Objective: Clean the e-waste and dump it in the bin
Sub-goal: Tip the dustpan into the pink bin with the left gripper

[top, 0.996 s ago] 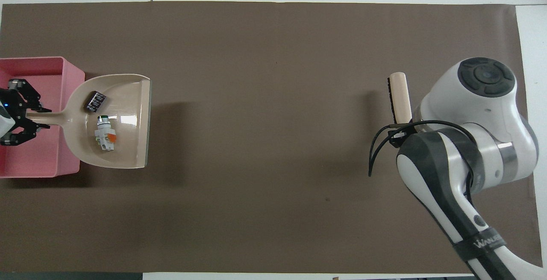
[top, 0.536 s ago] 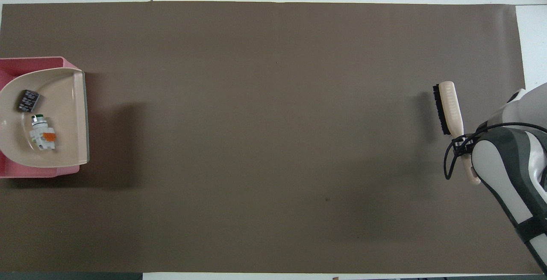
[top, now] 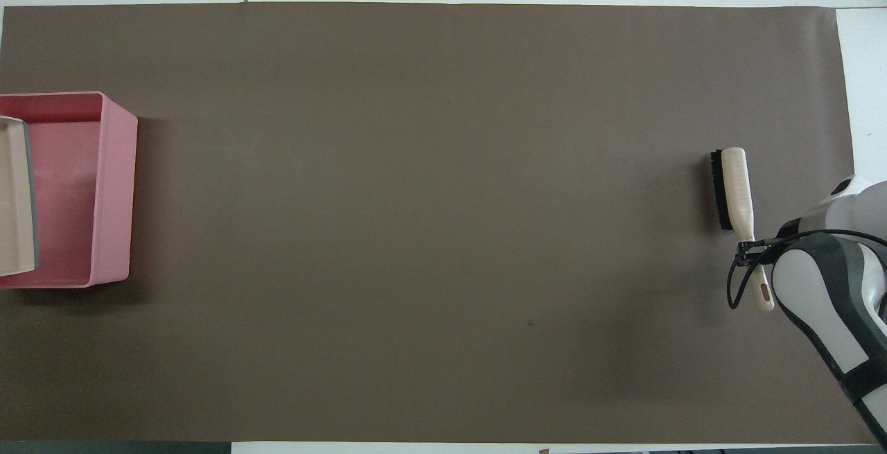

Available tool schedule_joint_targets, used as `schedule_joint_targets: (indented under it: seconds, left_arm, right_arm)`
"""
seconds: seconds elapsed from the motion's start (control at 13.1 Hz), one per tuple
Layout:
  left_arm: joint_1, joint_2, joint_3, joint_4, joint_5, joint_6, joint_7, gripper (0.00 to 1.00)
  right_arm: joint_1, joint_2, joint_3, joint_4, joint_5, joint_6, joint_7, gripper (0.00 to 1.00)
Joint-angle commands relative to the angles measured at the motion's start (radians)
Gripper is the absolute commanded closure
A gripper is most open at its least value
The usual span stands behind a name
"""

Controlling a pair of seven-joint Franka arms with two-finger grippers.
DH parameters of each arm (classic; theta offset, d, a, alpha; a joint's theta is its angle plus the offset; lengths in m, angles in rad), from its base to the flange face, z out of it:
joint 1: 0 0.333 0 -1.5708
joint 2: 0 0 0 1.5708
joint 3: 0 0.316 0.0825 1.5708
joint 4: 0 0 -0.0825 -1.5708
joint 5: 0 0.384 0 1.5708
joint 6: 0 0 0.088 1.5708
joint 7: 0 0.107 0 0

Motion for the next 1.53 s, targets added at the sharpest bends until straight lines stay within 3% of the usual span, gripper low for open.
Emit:
schedule_joint_targets:
  seconds: [0.0, 0.08, 0.31, 0.46, 0.54, 0.61, 0.69, 0.77, 1.0, 1.3, 1.46]
  left_arm:
    - [-0.027, 0.029, 0.005, 0.044, 0.201, 0.069, 0.048, 1.00]
    - [-0.056, 0.029, 0.005, 0.027, 0.270, 0.109, 0.026, 1.00]
    - [-0.074, 0.027, 0.005, 0.028, 0.300, 0.116, -0.086, 1.00]
    - [-0.085, 0.023, 0.005, 0.025, 0.383, 0.114, -0.090, 1.00]
    - [-0.117, 0.018, 0.004, 0.024, 0.454, 0.111, -0.095, 1.00]
    - [-0.163, 0.015, 0.005, 0.022, 0.540, 0.102, -0.135, 1.00]
    - [-0.179, 0.003, 0.005, 0.018, 0.596, 0.098, -0.200, 1.00]
    - [-0.189, -0.016, 0.005, 0.004, 0.624, 0.095, -0.256, 1.00]
    - [-0.209, -0.080, 0.001, -0.013, 0.642, 0.081, -0.282, 1.00]
    - [-0.310, -0.167, -0.005, -0.088, 0.630, 0.038, -0.278, 1.00]
    - [-0.355, -0.177, -0.005, -0.090, 0.514, -0.014, -0.278, 1.00]
  right_arm:
    - [-0.022, -0.032, 0.015, -0.060, 0.021, 0.052, -0.019, 0.96]
    - [-0.022, -0.035, 0.015, -0.071, 0.021, 0.063, -0.020, 0.95]
    - [-0.020, -0.035, 0.015, -0.071, 0.021, 0.059, -0.063, 0.86]
    - [-0.022, -0.035, 0.015, -0.069, 0.021, 0.059, -0.071, 0.85]
    - [-0.020, -0.035, 0.015, -0.069, 0.021, 0.059, -0.071, 0.76]
    - [-0.016, -0.035, 0.015, -0.066, 0.020, 0.056, -0.069, 0.51]
    - [-0.014, -0.033, 0.015, -0.059, 0.020, 0.054, -0.069, 0.07]
    - [-0.011, -0.027, 0.015, -0.037, 0.021, 0.047, -0.069, 0.00]
    - [0.009, -0.010, 0.024, 0.093, 0.020, -0.030, -0.069, 0.00]
    - [0.084, 0.008, 0.024, 0.281, 0.003, -0.102, 0.030, 0.00]
    - [0.110, 0.018, 0.025, 0.386, 0.001, -0.191, 0.166, 0.00]
